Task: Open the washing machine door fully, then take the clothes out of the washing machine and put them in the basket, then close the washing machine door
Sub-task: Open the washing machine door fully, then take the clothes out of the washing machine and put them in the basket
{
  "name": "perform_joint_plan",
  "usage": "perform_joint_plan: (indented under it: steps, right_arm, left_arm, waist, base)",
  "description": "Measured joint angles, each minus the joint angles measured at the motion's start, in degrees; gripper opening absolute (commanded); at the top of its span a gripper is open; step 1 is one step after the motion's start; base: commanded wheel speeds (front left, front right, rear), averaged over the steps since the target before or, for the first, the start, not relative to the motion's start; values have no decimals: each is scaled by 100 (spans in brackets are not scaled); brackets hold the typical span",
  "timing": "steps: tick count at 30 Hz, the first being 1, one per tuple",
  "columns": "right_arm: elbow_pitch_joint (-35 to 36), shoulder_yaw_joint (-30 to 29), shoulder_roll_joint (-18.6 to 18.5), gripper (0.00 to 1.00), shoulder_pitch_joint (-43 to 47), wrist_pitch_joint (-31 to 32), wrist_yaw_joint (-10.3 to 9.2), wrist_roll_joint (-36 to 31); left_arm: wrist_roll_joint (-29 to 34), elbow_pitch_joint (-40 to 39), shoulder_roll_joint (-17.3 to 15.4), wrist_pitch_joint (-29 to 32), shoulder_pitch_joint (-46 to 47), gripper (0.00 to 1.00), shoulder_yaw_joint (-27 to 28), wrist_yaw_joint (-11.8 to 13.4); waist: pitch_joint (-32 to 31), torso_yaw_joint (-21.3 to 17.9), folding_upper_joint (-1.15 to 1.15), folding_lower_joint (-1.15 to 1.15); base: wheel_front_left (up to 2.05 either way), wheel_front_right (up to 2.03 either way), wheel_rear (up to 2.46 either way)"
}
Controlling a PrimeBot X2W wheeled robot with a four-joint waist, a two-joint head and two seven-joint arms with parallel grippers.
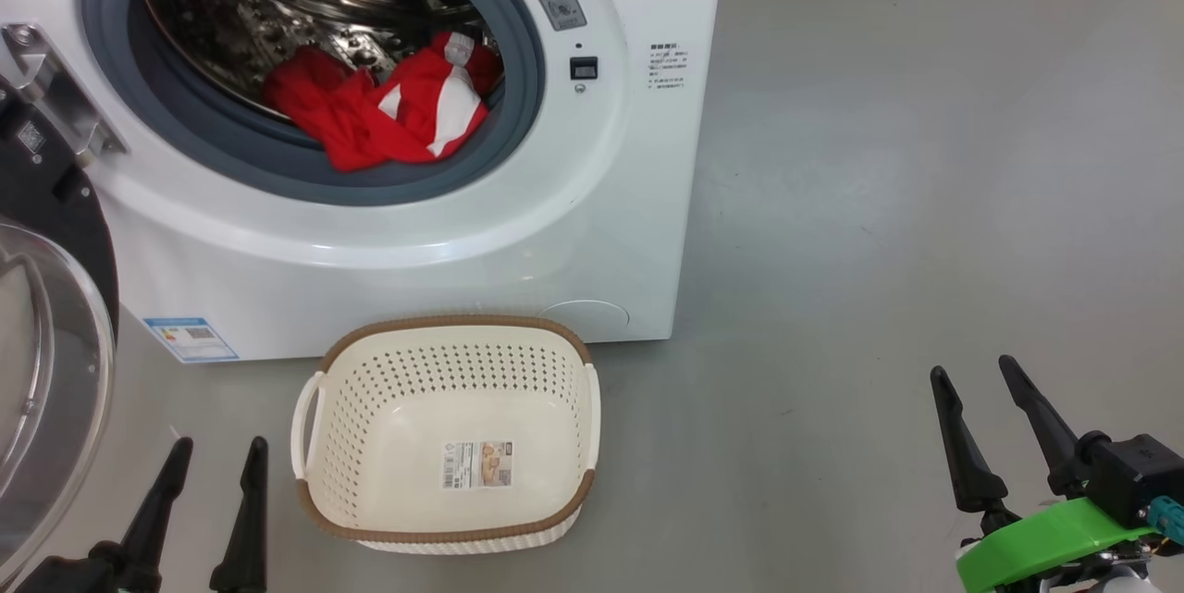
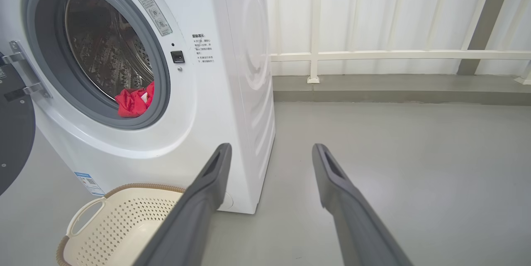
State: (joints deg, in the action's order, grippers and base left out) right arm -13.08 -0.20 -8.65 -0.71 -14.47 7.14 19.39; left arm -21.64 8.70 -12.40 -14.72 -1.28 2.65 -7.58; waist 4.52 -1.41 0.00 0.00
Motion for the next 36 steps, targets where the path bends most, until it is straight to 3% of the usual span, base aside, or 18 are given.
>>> perform_joint_plan:
  steps: [19,36]
  right_arm:
    - [15,-26,22,100,33,0,-1,0]
    - [14,40,45,100,29,0,-1,0]
  left_arm:
    - [-20,-48,34,0,0,100,57,0]
    - [-115,-34,-37,0,18,100,-9,0]
  waist:
    - [31,59,0,0]
    - [108,82,0,0]
  base:
    - [3,-8,5]
    - [92,-124,32]
